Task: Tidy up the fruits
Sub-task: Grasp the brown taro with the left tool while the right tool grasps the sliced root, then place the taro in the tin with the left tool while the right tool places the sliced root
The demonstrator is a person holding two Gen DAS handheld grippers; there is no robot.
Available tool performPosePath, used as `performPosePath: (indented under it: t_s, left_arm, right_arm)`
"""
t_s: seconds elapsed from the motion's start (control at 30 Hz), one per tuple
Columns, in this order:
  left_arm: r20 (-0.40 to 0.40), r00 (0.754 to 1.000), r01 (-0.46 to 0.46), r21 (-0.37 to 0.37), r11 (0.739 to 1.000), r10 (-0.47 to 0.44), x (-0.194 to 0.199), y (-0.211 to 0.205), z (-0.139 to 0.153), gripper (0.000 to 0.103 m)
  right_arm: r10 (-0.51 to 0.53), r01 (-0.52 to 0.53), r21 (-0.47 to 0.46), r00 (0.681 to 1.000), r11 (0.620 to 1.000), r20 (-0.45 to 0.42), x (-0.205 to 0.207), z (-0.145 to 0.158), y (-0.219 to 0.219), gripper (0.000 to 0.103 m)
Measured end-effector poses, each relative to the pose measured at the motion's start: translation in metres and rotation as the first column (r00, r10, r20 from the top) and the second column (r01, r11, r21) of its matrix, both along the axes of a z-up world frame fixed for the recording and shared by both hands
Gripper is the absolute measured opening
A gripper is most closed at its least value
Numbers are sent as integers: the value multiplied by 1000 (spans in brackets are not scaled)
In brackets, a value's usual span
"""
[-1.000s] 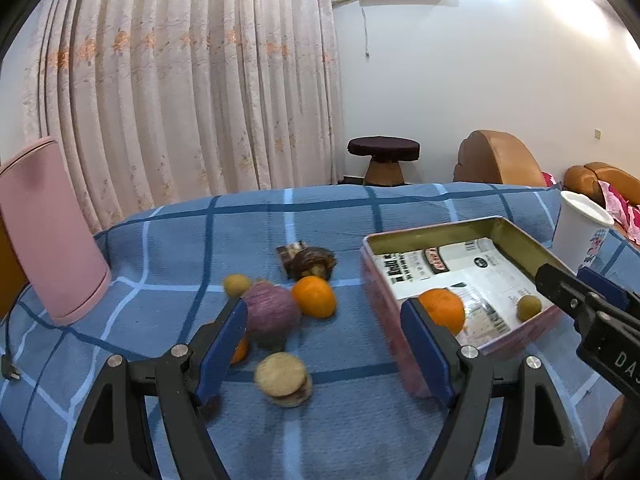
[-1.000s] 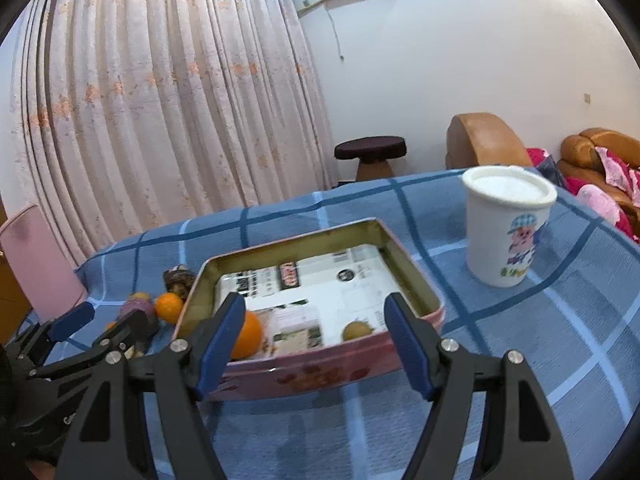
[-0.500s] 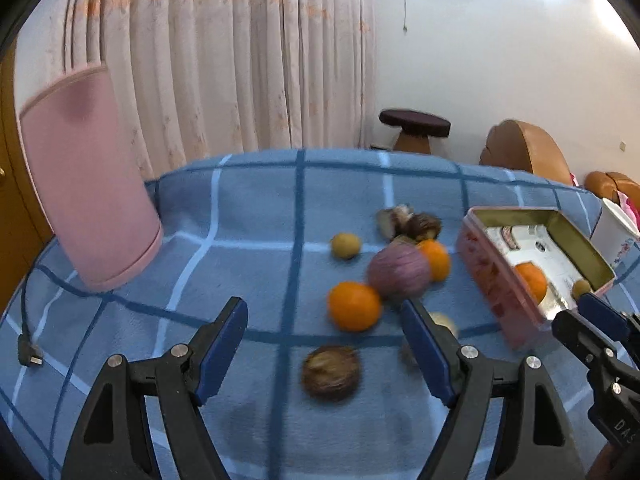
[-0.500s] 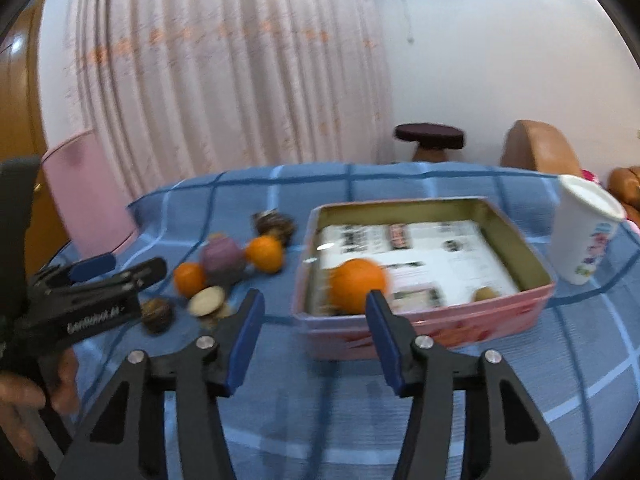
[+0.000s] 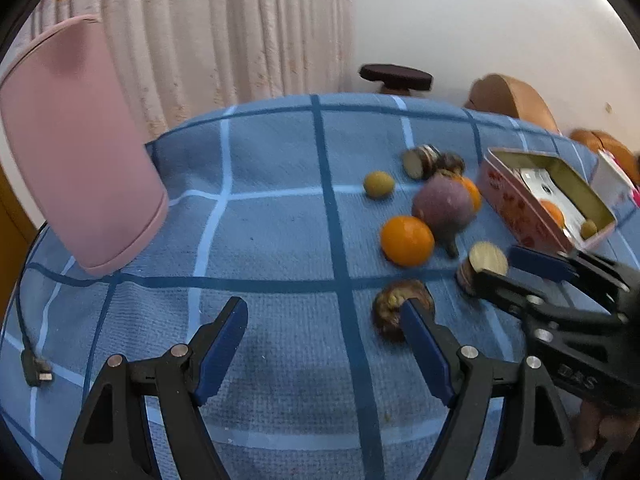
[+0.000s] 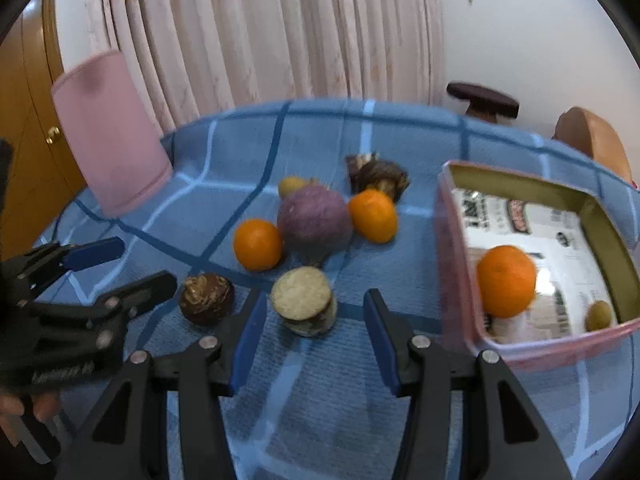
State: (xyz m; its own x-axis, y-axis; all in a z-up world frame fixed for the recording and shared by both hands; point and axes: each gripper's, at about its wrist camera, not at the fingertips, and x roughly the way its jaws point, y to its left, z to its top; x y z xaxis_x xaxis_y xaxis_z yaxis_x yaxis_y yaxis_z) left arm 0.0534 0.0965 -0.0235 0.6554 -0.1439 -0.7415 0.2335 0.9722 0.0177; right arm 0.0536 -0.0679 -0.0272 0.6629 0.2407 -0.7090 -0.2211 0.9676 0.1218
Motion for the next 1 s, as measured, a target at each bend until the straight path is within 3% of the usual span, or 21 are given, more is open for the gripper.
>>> performPosePath:
  t_s: [0.03, 0.1, 0.13, 0.3, 0.43, 0.57, 0.67, 0.7, 0.73, 1.0]
  left_arm:
    - [-4, 1000, 16, -1, 1000, -16, -1, -2, -1, 80]
    - [-6, 999, 37, 1, 999, -37, -1, -6, 0, 80]
    - [-6, 998, 55, 6, 998, -55, -2, -10, -1, 80]
    - [-8, 995, 103, -3, 995, -103, -3, -23, -2, 80]
    - [9, 996, 86, 24, 996, -86, 4, -34, -5, 80]
    - [-26, 997, 77, 32, 997, -76, 11, -42, -13, 80]
    - [-35, 997, 74, 55, 996, -72, 13, -48, -20, 67]
    - [-31, 996, 81, 48, 996, -80, 13, -49, -19, 53]
    - [-32, 995, 92, 34, 995, -91, 13, -49, -18, 45]
    - [13, 1000, 24, 3, 1000, -24, 9, -39, -13, 41]
  right_arm:
    - [10, -10, 5, 1000, 1000, -20, 3, -3, 1, 53]
    - [26, -25, 12, 998, 1000, -64, 9, -9, 2, 39]
    - [24, -24, 5, 997, 1000, -76, 11, -11, 3, 38]
    - [10, -10, 13, 1000, 1000, -23, 0, -6, -4, 37]
    - [-37, 35, 34, 997, 999, 67, -15, 9, -20, 37]
    - [-63, 57, 79, 995, 995, 79, -15, 11, -30, 37]
    - [-61, 56, 76, 996, 996, 64, -14, 8, -28, 37]
    - [-59, 54, 78, 996, 995, 61, -14, 7, -27, 37]
    - [-57, 52, 80, 996, 995, 64, -14, 8, -26, 37]
    - [-77, 67, 78, 988, 995, 132, -26, 20, -32, 37]
